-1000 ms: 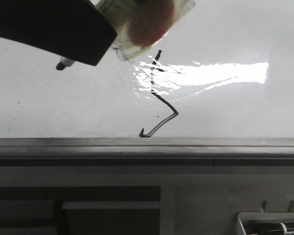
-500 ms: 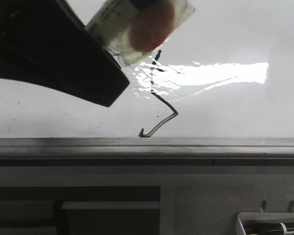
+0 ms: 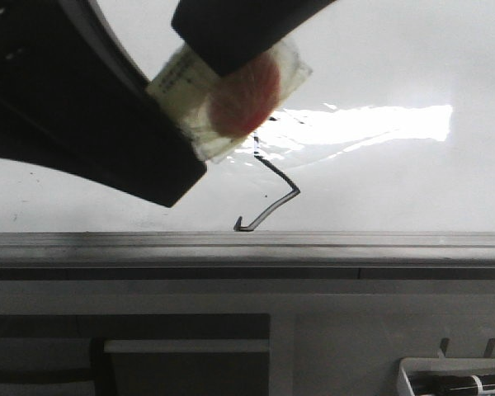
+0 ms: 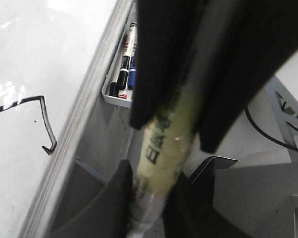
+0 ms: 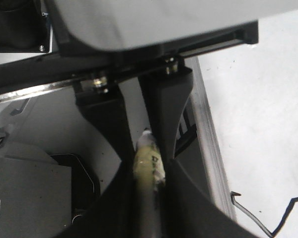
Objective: Write number 5 on whiteboard
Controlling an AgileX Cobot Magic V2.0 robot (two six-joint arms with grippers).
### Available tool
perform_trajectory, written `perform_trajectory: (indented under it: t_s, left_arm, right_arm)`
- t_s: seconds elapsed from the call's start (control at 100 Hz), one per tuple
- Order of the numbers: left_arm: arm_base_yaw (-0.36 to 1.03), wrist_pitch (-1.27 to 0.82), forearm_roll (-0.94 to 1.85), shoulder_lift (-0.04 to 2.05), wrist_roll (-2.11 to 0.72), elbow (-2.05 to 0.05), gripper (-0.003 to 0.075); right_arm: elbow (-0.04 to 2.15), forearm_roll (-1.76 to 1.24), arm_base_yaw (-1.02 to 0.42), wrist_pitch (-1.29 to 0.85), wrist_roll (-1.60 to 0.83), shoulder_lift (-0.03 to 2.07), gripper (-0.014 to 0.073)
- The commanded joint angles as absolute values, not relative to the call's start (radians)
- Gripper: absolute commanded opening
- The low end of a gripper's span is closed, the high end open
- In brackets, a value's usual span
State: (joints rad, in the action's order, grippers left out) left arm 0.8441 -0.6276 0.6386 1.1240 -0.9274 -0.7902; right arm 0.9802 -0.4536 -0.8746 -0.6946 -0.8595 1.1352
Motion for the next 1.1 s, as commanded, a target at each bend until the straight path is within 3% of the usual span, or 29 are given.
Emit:
perform_trajectory:
  t_s: [0.0, 0.1, 0.17, 0.24, 0.36, 0.45, 0.54, 0.63, 0.73, 0.83, 1.09]
  left_arm:
    - [0.844, -0.542, 0.698, 1.103, -0.902, -0.828, -0.002]
    - [0.844, -0.541, 0.698, 1.103, -0.902, -0.828, -0.002]
    - [0.844, -0.541, 0.698, 1.103, -0.902, -0.828, -0.002]
    - [0.844, -0.532, 0.707, 1.103, -0.883, -0.824, -0.002]
    - [0.842, -0.493, 0.725, 1.103, -0.835, -0.809, -0.002]
    - [0.842, -0.438, 0.725, 1.103, -0.794, -0.791, -0.002]
    - [0.842, -0.343, 0.725, 1.103, -0.72, -0.766, -0.002]
    - [0.842, -0.217, 0.725, 1.103, -0.623, -0.738, -0.002]
    - [0.842, -0.044, 0.725, 1.111, -0.504, -0.7, -0.0021]
    - [0.842, 0.083, 0.782, 1.14, -0.472, -0.677, -0.0021]
    - [0.842, 0.243, 0.846, 1.274, -0.472, -0.676, -0.0021]
  right_arm:
    - [1.009, -0.518, -0.877, -0.685, -0.87, 1.127, -0.0041]
    - [1.009, -0.531, -0.877, -0.685, -0.87, 1.127, -0.0036]
    - [1.009, -0.531, -0.877, -0.681, -0.87, 1.127, 0.0013]
    - [1.009, -0.529, -0.87, -0.672, -0.87, 1.123, 0.0136]
    - [1.011, -0.524, -0.851, -0.64, -0.87, 1.084, 0.0421]
    - [1.011, -0.522, -0.826, -0.6, -0.87, 1.038, 0.0494]
    - [1.011, -0.522, -0.787, -0.553, -0.855, 0.977, 0.0479]
    - [1.011, -0.522, -0.741, -0.519, -0.814, 0.92, 0.0388]
    - [1.007, -0.522, -0.695, -0.524, -0.767, 0.871, 0.0188]
    - [0.994, -0.522, -0.663, -0.552, -0.765, 0.832, -0.0065]
    - [0.926, -0.55, -0.651, -0.543, -0.732, 0.797, -0.006]
